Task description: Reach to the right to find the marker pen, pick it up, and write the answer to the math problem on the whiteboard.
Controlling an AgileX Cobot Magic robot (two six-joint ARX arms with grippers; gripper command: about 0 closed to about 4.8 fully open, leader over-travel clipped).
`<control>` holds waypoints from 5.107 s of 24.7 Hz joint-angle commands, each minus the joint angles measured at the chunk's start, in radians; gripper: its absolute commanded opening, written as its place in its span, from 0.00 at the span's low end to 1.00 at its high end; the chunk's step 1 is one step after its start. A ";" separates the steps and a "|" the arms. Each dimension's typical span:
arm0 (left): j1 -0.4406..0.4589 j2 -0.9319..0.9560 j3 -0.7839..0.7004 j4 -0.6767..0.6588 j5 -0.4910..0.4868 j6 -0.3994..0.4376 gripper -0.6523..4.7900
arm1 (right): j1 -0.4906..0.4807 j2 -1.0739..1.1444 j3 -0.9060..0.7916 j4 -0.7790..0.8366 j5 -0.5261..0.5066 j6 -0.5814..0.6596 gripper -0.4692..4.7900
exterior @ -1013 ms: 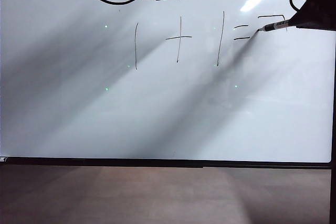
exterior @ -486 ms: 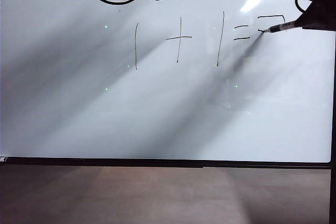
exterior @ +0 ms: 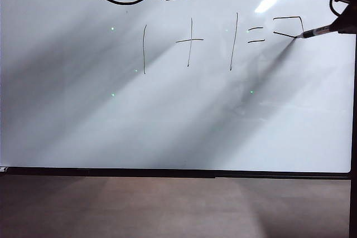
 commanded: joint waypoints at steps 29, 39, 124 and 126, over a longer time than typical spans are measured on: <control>-0.002 -0.005 0.006 -0.007 0.004 0.000 0.11 | 0.071 -0.098 -0.078 0.046 0.039 0.028 0.09; -0.002 -0.005 0.006 -0.006 0.004 0.000 0.11 | 0.092 -0.049 -0.058 0.083 0.032 0.039 0.09; -0.002 -0.005 0.006 -0.032 0.004 0.000 0.11 | 0.112 0.148 -0.068 0.156 0.062 0.058 0.09; -0.002 -0.005 0.006 -0.032 0.004 0.000 0.11 | 0.098 0.146 -0.068 0.155 0.061 0.058 0.09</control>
